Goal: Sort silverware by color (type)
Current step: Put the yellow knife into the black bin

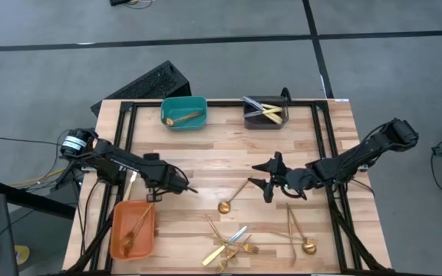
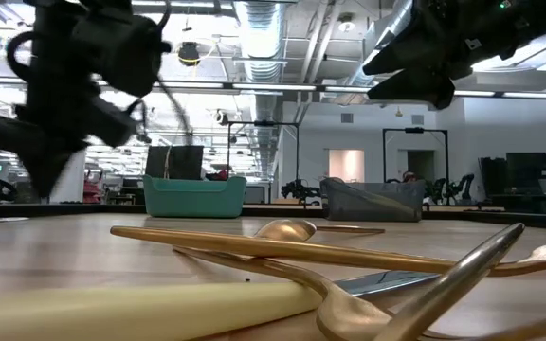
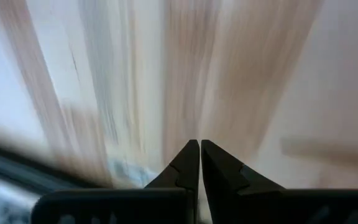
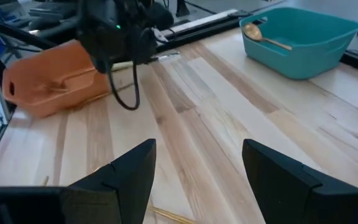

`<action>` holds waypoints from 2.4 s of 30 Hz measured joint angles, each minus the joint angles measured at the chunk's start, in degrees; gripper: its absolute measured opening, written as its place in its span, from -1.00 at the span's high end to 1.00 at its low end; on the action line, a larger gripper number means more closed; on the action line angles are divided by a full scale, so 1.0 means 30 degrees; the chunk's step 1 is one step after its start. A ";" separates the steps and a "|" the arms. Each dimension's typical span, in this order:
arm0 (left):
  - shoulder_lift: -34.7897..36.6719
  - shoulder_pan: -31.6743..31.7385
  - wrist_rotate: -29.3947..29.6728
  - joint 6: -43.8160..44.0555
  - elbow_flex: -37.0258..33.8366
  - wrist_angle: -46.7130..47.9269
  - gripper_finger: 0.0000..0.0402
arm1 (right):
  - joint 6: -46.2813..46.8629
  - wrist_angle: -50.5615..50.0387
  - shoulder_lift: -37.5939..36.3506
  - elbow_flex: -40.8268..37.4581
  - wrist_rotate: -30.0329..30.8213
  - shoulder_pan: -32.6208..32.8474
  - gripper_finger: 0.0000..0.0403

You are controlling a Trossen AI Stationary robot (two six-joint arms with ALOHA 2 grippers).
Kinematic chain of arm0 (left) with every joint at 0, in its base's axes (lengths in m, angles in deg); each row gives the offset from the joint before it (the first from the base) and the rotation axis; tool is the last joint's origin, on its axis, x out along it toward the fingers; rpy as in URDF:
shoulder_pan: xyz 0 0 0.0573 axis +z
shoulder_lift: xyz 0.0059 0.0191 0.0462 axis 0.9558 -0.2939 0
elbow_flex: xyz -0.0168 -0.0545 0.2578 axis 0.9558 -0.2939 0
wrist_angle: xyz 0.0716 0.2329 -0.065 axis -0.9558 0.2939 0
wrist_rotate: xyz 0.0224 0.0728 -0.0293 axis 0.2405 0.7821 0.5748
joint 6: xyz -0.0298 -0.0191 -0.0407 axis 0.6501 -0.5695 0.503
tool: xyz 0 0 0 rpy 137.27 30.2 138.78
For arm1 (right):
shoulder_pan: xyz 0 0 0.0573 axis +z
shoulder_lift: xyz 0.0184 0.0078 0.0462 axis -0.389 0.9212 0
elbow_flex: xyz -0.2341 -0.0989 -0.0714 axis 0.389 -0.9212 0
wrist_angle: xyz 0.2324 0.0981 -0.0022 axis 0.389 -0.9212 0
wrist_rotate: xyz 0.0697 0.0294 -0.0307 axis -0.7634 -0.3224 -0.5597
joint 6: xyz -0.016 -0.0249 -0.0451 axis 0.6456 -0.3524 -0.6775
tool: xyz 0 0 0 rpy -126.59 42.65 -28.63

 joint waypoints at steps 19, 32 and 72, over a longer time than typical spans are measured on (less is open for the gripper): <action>0.0007 -0.0334 0.3898 -0.2119 0.0000 -0.1830 0.97 | -0.0026 0.0511 -0.0089 0.0015 0.0055 -0.0608 -0.31; 0.1107 -0.0336 0.6428 -0.2025 -0.0015 -0.2107 0.97 | 0.0113 0.0599 -0.0089 0.0015 0.0033 -0.0608 -0.31; 0.3188 0.1832 -0.1432 0.3851 0.0701 0.4295 0.52 | -0.3561 0.1324 0.0808 0.0013 -0.1636 -0.4550 -0.31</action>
